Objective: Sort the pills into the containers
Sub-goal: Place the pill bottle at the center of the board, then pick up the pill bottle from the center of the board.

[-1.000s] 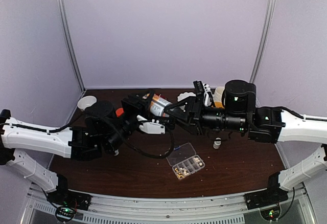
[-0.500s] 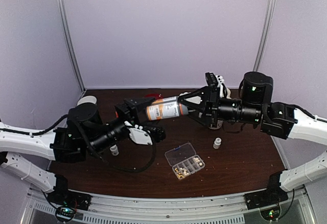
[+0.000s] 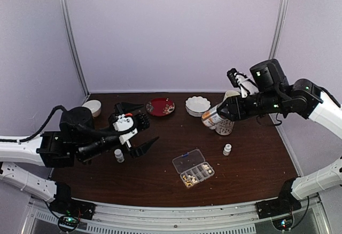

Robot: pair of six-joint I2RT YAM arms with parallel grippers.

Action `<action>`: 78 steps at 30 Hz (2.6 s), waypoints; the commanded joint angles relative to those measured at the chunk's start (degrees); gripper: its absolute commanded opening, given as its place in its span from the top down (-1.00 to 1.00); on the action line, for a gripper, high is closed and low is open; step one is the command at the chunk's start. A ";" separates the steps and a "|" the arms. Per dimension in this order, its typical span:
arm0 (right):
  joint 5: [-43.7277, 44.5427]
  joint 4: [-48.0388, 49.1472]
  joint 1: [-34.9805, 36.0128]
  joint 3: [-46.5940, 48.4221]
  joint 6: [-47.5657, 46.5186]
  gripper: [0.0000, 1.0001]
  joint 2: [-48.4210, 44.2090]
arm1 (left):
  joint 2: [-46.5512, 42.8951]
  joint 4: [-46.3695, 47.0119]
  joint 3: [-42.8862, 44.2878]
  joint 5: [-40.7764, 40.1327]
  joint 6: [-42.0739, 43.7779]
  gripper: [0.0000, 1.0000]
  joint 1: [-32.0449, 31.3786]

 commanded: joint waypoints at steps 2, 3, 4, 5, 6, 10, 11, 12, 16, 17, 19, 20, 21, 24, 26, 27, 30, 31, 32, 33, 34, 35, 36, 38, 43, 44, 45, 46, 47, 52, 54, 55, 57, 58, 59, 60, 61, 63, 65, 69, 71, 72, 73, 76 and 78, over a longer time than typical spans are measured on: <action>22.62 -20.71 -2.17 0.87 -13.66 1.00 5.63 | -0.37 -9.10 2.52 -8.13 -20.14 -0.95 2.38; 23.51 -20.39 -3.65 -0.53 -13.63 1.00 5.73 | -0.12 -12.93 3.88 -7.70 -24.36 -0.95 3.91; 23.29 -19.42 -5.31 -1.99 -13.87 1.00 5.61 | 0.17 -16.35 5.21 -6.51 -28.31 -0.95 5.74; 22.19 -17.88 -7.00 -3.56 -14.20 1.00 5.36 | 0.40 -19.02 6.10 -5.27 -31.82 -0.95 7.61; 20.92 -16.23 -8.79 -5.13 -14.51 1.00 4.97 | 0.48 -20.98 6.65 -3.99 -35.10 -0.95 9.12; 17.32 -9.87 -14.58 -9.88 -15.47 1.00 4.73 | 0.00 -25.11 6.59 -3.23 -43.20 -0.95 13.18; 16.32 -8.30 -16.02 -10.69 -15.75 1.00 5.02 | -0.16 -26.10 6.48 -3.13 -45.05 -0.95 14.25; 15.43 -6.97 -17.64 -11.43 -15.99 1.00 5.56 | -0.25 -27.44 6.44 -2.31 -46.56 -0.95 15.73; 13.88 -2.82 -20.39 -12.23 -16.89 1.00 8.65 | 0.37 -31.97 7.14 2.36 -51.30 -0.95 21.43; 13.45 -2.07 -20.88 -12.23 -17.15 1.00 9.64 | 0.58 -32.75 7.28 2.42 -51.97 -0.95 21.95; 12.46 -0.60 -21.64 -12.23 -17.51 0.96 11.46 | 0.80 -33.85 7.19 1.98 -52.73 -0.95 22.47; 11.75 -0.20 -21.95 -12.23 -17.73 0.93 12.39 | 0.94 -34.18 7.03 1.99 -52.93 -0.95 22.59; 11.14 0.15 -22.22 -12.12 -17.96 0.92 13.23 | 0.96 -34.43 6.92 1.98 -53.13 -0.95 22.77; 10.00 0.41 -22.68 -11.46 -18.43 0.83 16.20 | 1.42 -35.03 6.62 2.82 -52.78 -0.95 22.94; 9.06 0.46 -23.01 -11.06 -18.78 0.79 17.71 | 2.03 -35.74 6.81 3.39 -52.40 -0.95 23.02; 8.62 0.36 -23.19 -10.82 -18.96 0.77 18.37 | 2.37 -36.19 6.98 3.63 -52.27 -0.95 23.04; 7.57 0.35 -23.84 -10.45 -19.37 0.61 19.81 | 3.11 -36.73 7.22 4.31 -51.81 -0.95 23.04; 7.53 0.30 -24.02 -10.43 -19.43 0.53 20.15 | 3.20 -36.77 7.14 4.37 -51.77 -0.95 23.04; 7.48 0.38 -24.15 -10.43 -19.40 0.39 20.50 | 3.31 -36.71 7.07 4.48 -51.73 -0.95 23.04; 7.42 0.51 -24.35 -10.51 -19.36 0.26 20.77 | 3.26 -36.51 6.93 4.72 -51.58 -0.95 23.04; 7.44 0.52 -24.45 -10.59 -19.37 0.05 20.95 | 3.31 -36.25 6.73 5.13 -51.31 -0.95 23.04; 7.44 0.49 -24.45 -10.64 -19.35 -0.17 21.12 | 3.30 -36.19 6.58 5.38 -51.22 -0.95 23.04; 7.39 0.29 -24.48 -10.64 -19.42 -0.35 21.20 | 3.37 -36.06 6.48 5.58 -51.24 -0.95 23.04; 7.60 -0.05 -24.46 -10.44 -19.60 -0.65 20.89 | 3.64 -36.07 6.43 5.85 -51.16 -0.95 23.05; 9.05 -2.25 -24.50 -8.04 -20.04 -0.98 18.28 | 5.11 -37.90 7.31 5.63 -51.85 -0.95 23.04; 9.41 -3.11 -24.46 -7.22 -20.25 -0.99 17.52 | 5.51 -38.27 7.45 5.65 -51.88 -0.95 23.04; 9.76 -3.71 -24.27 -6.46 -20.37 -0.99 16.54 | 5.74 -38.63 7.55 5.61 -51.98 -0.95 23.04; 10.37 -4.09 -23.87 -5.72 -20.47 -0.99 15.38 | 5.94 -38.82 7.57 5.54 -52.14 -0.95 23.04; 12.25 -4.26 -22.85 -4.96 -20.42 -1.00 13.50 | 6.11 -38.89 7.50 5.19 -52.52 -0.95 23.04; 22.38 -3.00 -11.69 -0.03 -19.67 -0.99 7.44 | 7.16 -40.25 6.97 4.38 -56.63 -0.95 23.21; 21.77 -1.39 -7.14 1.38 -20.25 -0.99 5.95 | 7.87 -41.11 6.66 4.54 -59.19 -0.95 23.40; 19.62 -0.07 -5.76 1.94 -21.57 -0.99 5.13 | 8.06 -41.55 6.35 4.61 -60.46 -0.95 23.40; 16.58 4.37 -4.76 0.47 -21.56 -1.00 2.42 | 8.32 -42.38 5.37 4.56 -62.46 -0.95 23.41; 15.25 9.29 -4.84 -3.42 -21.09 -0.99 -0.43 | 8.34 -42.85 4.83 4.26 -63.40 -0.95 23.40; 14.41 15.25 -4.82 -8.63 -20.51 -0.99 -3.76 | 8.42 -43.82 4.38 3.61 -64.22 -0.95 23.40; 13.49 21.39 -4.92 -13.79 -19.49 -0.99 -7.10 | 8.57 -44.80 4.06 3.15 -65.21 -0.92 23.46; 11.72 25.98 -4.90 -17.96 -18.83 -0.99 -10.21 | 8.83 -45.80 3.94 2.25 -66.08 -0.88 23.48; 7.20 31.86 -4.84 -22.98 -17.93 -0.99 -13.88 | 9.45 -46.83 3.46 2.24 -67.14 -0.80 23.78; 4.49 33.55 -4.86 -24.65 -17.23 -0.93 -15.01 | 10.28 -46.80 2.94 3.20 -68.14 -0.68 24.48; 0.86 34.46 -3.22 -26.00 -17.68 -0.75 -13.59 | 12.15 -45.80 2.01 6.35 -69.08 -0.61 26.67; 1.63 35.37 -1.40 -26.79 -18.23 -0.75 -12.61 | 13.28 -46.28 2.00 6.40 -69.58 -0.61 27.01; 2.19 36.03 -0.44 -27.15 -18.34 -0.75 -12.14 | 13.79 -46.49 1.98 6.67 -69.76 -0.61 27.30; 2.54 36.49 0.36 -27.34 -18.42 -0.75 -11.58 | 14.43 -46.49 1.95 7.32 -69.86 -0.59 27.61; 2.84 37.21 2.30 -27.14 -18.91 -0.76 -9.95 | 17.04 -46.88 2.17 8.95 -70.56 -0.56 28.85; 3.00 37.63 3.33 -26.95 -19.37 -0.78 -9.21 | 18.76 -46.87 2.44 9.73 -70.64 -0.54 29.26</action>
